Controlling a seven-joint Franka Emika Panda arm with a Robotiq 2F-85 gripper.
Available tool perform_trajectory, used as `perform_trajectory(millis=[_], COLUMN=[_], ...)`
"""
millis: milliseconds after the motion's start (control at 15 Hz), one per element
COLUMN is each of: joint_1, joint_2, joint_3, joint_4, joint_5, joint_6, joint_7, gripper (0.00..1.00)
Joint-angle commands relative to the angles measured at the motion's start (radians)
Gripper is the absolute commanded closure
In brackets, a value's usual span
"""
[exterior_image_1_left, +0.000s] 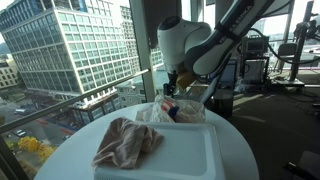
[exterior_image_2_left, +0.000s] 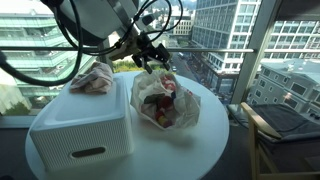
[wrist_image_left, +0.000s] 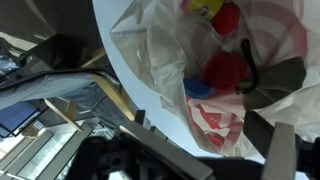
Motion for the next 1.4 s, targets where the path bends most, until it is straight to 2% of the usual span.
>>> perform_trajectory(millis=[0, 133, 467, 667, 867, 1000, 1333], joint_1=[-0.011, -0.014, -0.015, 0.019, 0.064, 0.088, 0.103], joint_2=[0.088, 0.155, 0.335, 0.432, 0.526, 0.583, 0.677], joint_3=[-0.019, -0.042, -0.052, -0.107, -0.191, -0.237, -0.241], joint_4=[0.045, 0.072, 0.186, 0.267, 0.347, 0.392, 0.453], joint_5=[0.009, -0.014, 0.159, 0.209, 0.261, 0.314, 0.534], joint_6=[-0.031, -0.009, 0.144, 0.259, 0.352, 0.391, 0.431], joint_7=[0.043, 0.089, 0.171, 0.227, 0.275, 0.275, 0.189], gripper=[0.00, 0.00, 0.00, 0.00, 0.00, 0.00, 0.00])
